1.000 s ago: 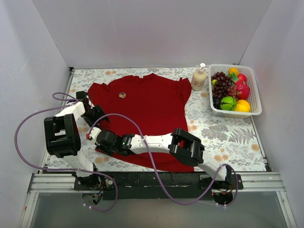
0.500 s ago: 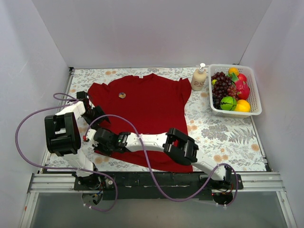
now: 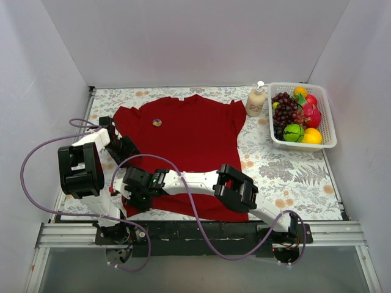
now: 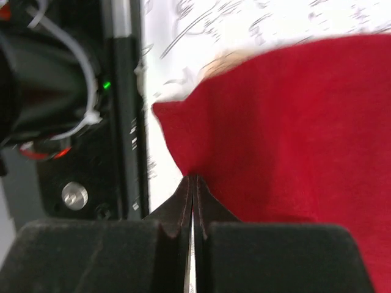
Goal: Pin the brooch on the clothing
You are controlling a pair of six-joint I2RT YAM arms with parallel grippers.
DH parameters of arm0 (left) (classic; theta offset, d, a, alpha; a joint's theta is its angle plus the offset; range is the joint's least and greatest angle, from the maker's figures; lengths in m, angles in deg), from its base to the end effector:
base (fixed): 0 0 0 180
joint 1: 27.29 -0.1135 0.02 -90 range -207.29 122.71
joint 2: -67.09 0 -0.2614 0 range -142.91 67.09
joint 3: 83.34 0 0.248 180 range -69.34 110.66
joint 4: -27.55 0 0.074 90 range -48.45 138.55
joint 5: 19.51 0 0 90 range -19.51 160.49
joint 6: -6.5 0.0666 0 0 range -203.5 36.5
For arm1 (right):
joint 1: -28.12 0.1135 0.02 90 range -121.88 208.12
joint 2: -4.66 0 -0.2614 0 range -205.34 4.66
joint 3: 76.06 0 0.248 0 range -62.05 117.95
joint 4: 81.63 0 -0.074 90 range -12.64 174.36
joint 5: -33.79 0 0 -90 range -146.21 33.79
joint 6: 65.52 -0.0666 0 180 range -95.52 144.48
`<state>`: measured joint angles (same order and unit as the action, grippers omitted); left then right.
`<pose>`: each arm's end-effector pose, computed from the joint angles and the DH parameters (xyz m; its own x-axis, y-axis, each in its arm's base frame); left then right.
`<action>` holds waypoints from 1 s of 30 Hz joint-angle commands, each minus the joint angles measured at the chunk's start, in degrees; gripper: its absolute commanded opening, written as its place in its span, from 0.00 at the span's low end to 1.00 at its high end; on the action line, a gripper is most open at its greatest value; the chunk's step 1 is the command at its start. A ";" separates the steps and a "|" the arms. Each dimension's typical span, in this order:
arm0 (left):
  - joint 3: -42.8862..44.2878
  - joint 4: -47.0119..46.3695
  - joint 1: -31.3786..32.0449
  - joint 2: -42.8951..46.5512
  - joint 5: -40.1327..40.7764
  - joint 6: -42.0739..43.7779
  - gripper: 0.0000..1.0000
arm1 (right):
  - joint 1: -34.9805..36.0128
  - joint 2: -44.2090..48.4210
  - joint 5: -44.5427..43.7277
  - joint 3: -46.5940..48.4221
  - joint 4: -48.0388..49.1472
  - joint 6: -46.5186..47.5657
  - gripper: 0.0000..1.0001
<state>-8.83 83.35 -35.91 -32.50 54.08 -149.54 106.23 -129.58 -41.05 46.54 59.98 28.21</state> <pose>0.3093 0.0279 0.1300 -0.3055 -0.9329 0.1905 -0.9325 0.2526 -0.2581 0.0930 0.5262 0.1448 -0.0939 -0.7506 -0.6541 -0.9873 -0.0144 0.1582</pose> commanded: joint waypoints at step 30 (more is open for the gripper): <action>5.14 -0.14 -0.08 -3.59 5.86 1.09 0.60 | -3.49 9.60 -10.16 -13.58 -8.58 -4.61 0.01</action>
<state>-4.56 84.81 -35.80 -35.15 57.84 -149.32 101.79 -121.34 -53.84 36.07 54.78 23.64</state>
